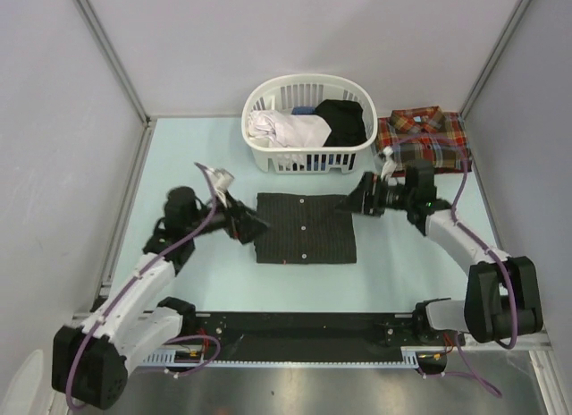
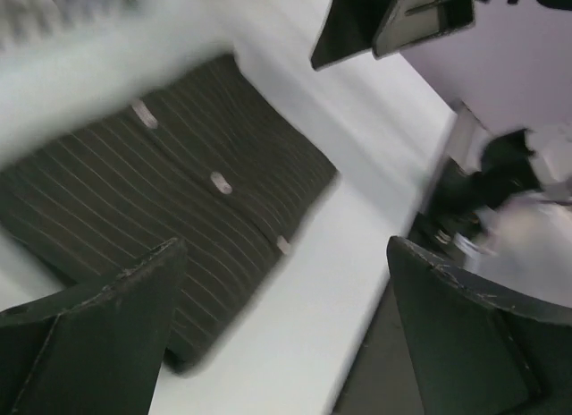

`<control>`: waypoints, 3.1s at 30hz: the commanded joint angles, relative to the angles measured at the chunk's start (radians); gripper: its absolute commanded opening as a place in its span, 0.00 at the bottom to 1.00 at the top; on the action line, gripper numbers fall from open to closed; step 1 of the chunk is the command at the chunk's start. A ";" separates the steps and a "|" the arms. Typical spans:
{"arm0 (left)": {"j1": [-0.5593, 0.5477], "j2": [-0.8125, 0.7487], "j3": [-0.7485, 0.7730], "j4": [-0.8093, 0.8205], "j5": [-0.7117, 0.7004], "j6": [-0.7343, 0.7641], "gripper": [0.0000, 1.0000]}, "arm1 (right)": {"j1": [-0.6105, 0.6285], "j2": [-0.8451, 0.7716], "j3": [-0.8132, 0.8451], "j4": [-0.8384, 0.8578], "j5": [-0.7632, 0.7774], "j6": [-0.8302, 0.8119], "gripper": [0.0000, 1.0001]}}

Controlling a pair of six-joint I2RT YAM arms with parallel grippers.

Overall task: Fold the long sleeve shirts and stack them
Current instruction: Fold the shirt

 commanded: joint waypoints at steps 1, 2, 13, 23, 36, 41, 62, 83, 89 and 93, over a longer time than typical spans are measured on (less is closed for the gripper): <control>-0.169 0.048 -0.244 0.381 0.099 -0.460 0.99 | 0.099 -0.085 -0.255 0.421 -0.101 0.439 1.00; -0.201 0.068 -0.260 0.406 0.076 -0.479 0.99 | 0.126 -0.085 -0.281 0.475 -0.082 0.447 1.00; -0.160 0.536 -0.366 0.729 -0.036 -0.574 0.96 | 0.242 0.381 -0.279 0.613 -0.134 0.397 1.00; 0.055 0.477 -0.331 0.563 0.273 -0.380 0.90 | 0.012 0.339 -0.161 0.311 -0.213 0.141 0.95; -0.024 0.824 -0.022 0.825 0.090 -0.516 0.83 | 0.076 0.677 0.068 0.638 -0.105 0.377 0.36; 0.054 1.054 0.021 0.876 0.025 -0.619 0.84 | 0.050 0.796 0.203 0.457 -0.045 0.138 0.34; 0.605 0.205 0.002 -0.133 0.083 -0.096 0.93 | 0.662 0.420 0.336 -0.269 0.484 -0.504 0.42; 0.634 0.039 -0.051 -0.244 0.085 0.016 0.94 | 1.004 0.612 0.425 -0.152 0.857 -0.678 0.56; 0.634 0.011 -0.027 -0.250 0.117 0.025 0.94 | 1.019 0.535 0.481 -0.213 0.841 -0.668 0.55; 0.634 0.010 -0.005 -0.268 0.128 0.061 0.94 | 1.000 0.512 0.508 -0.244 0.828 -0.659 0.55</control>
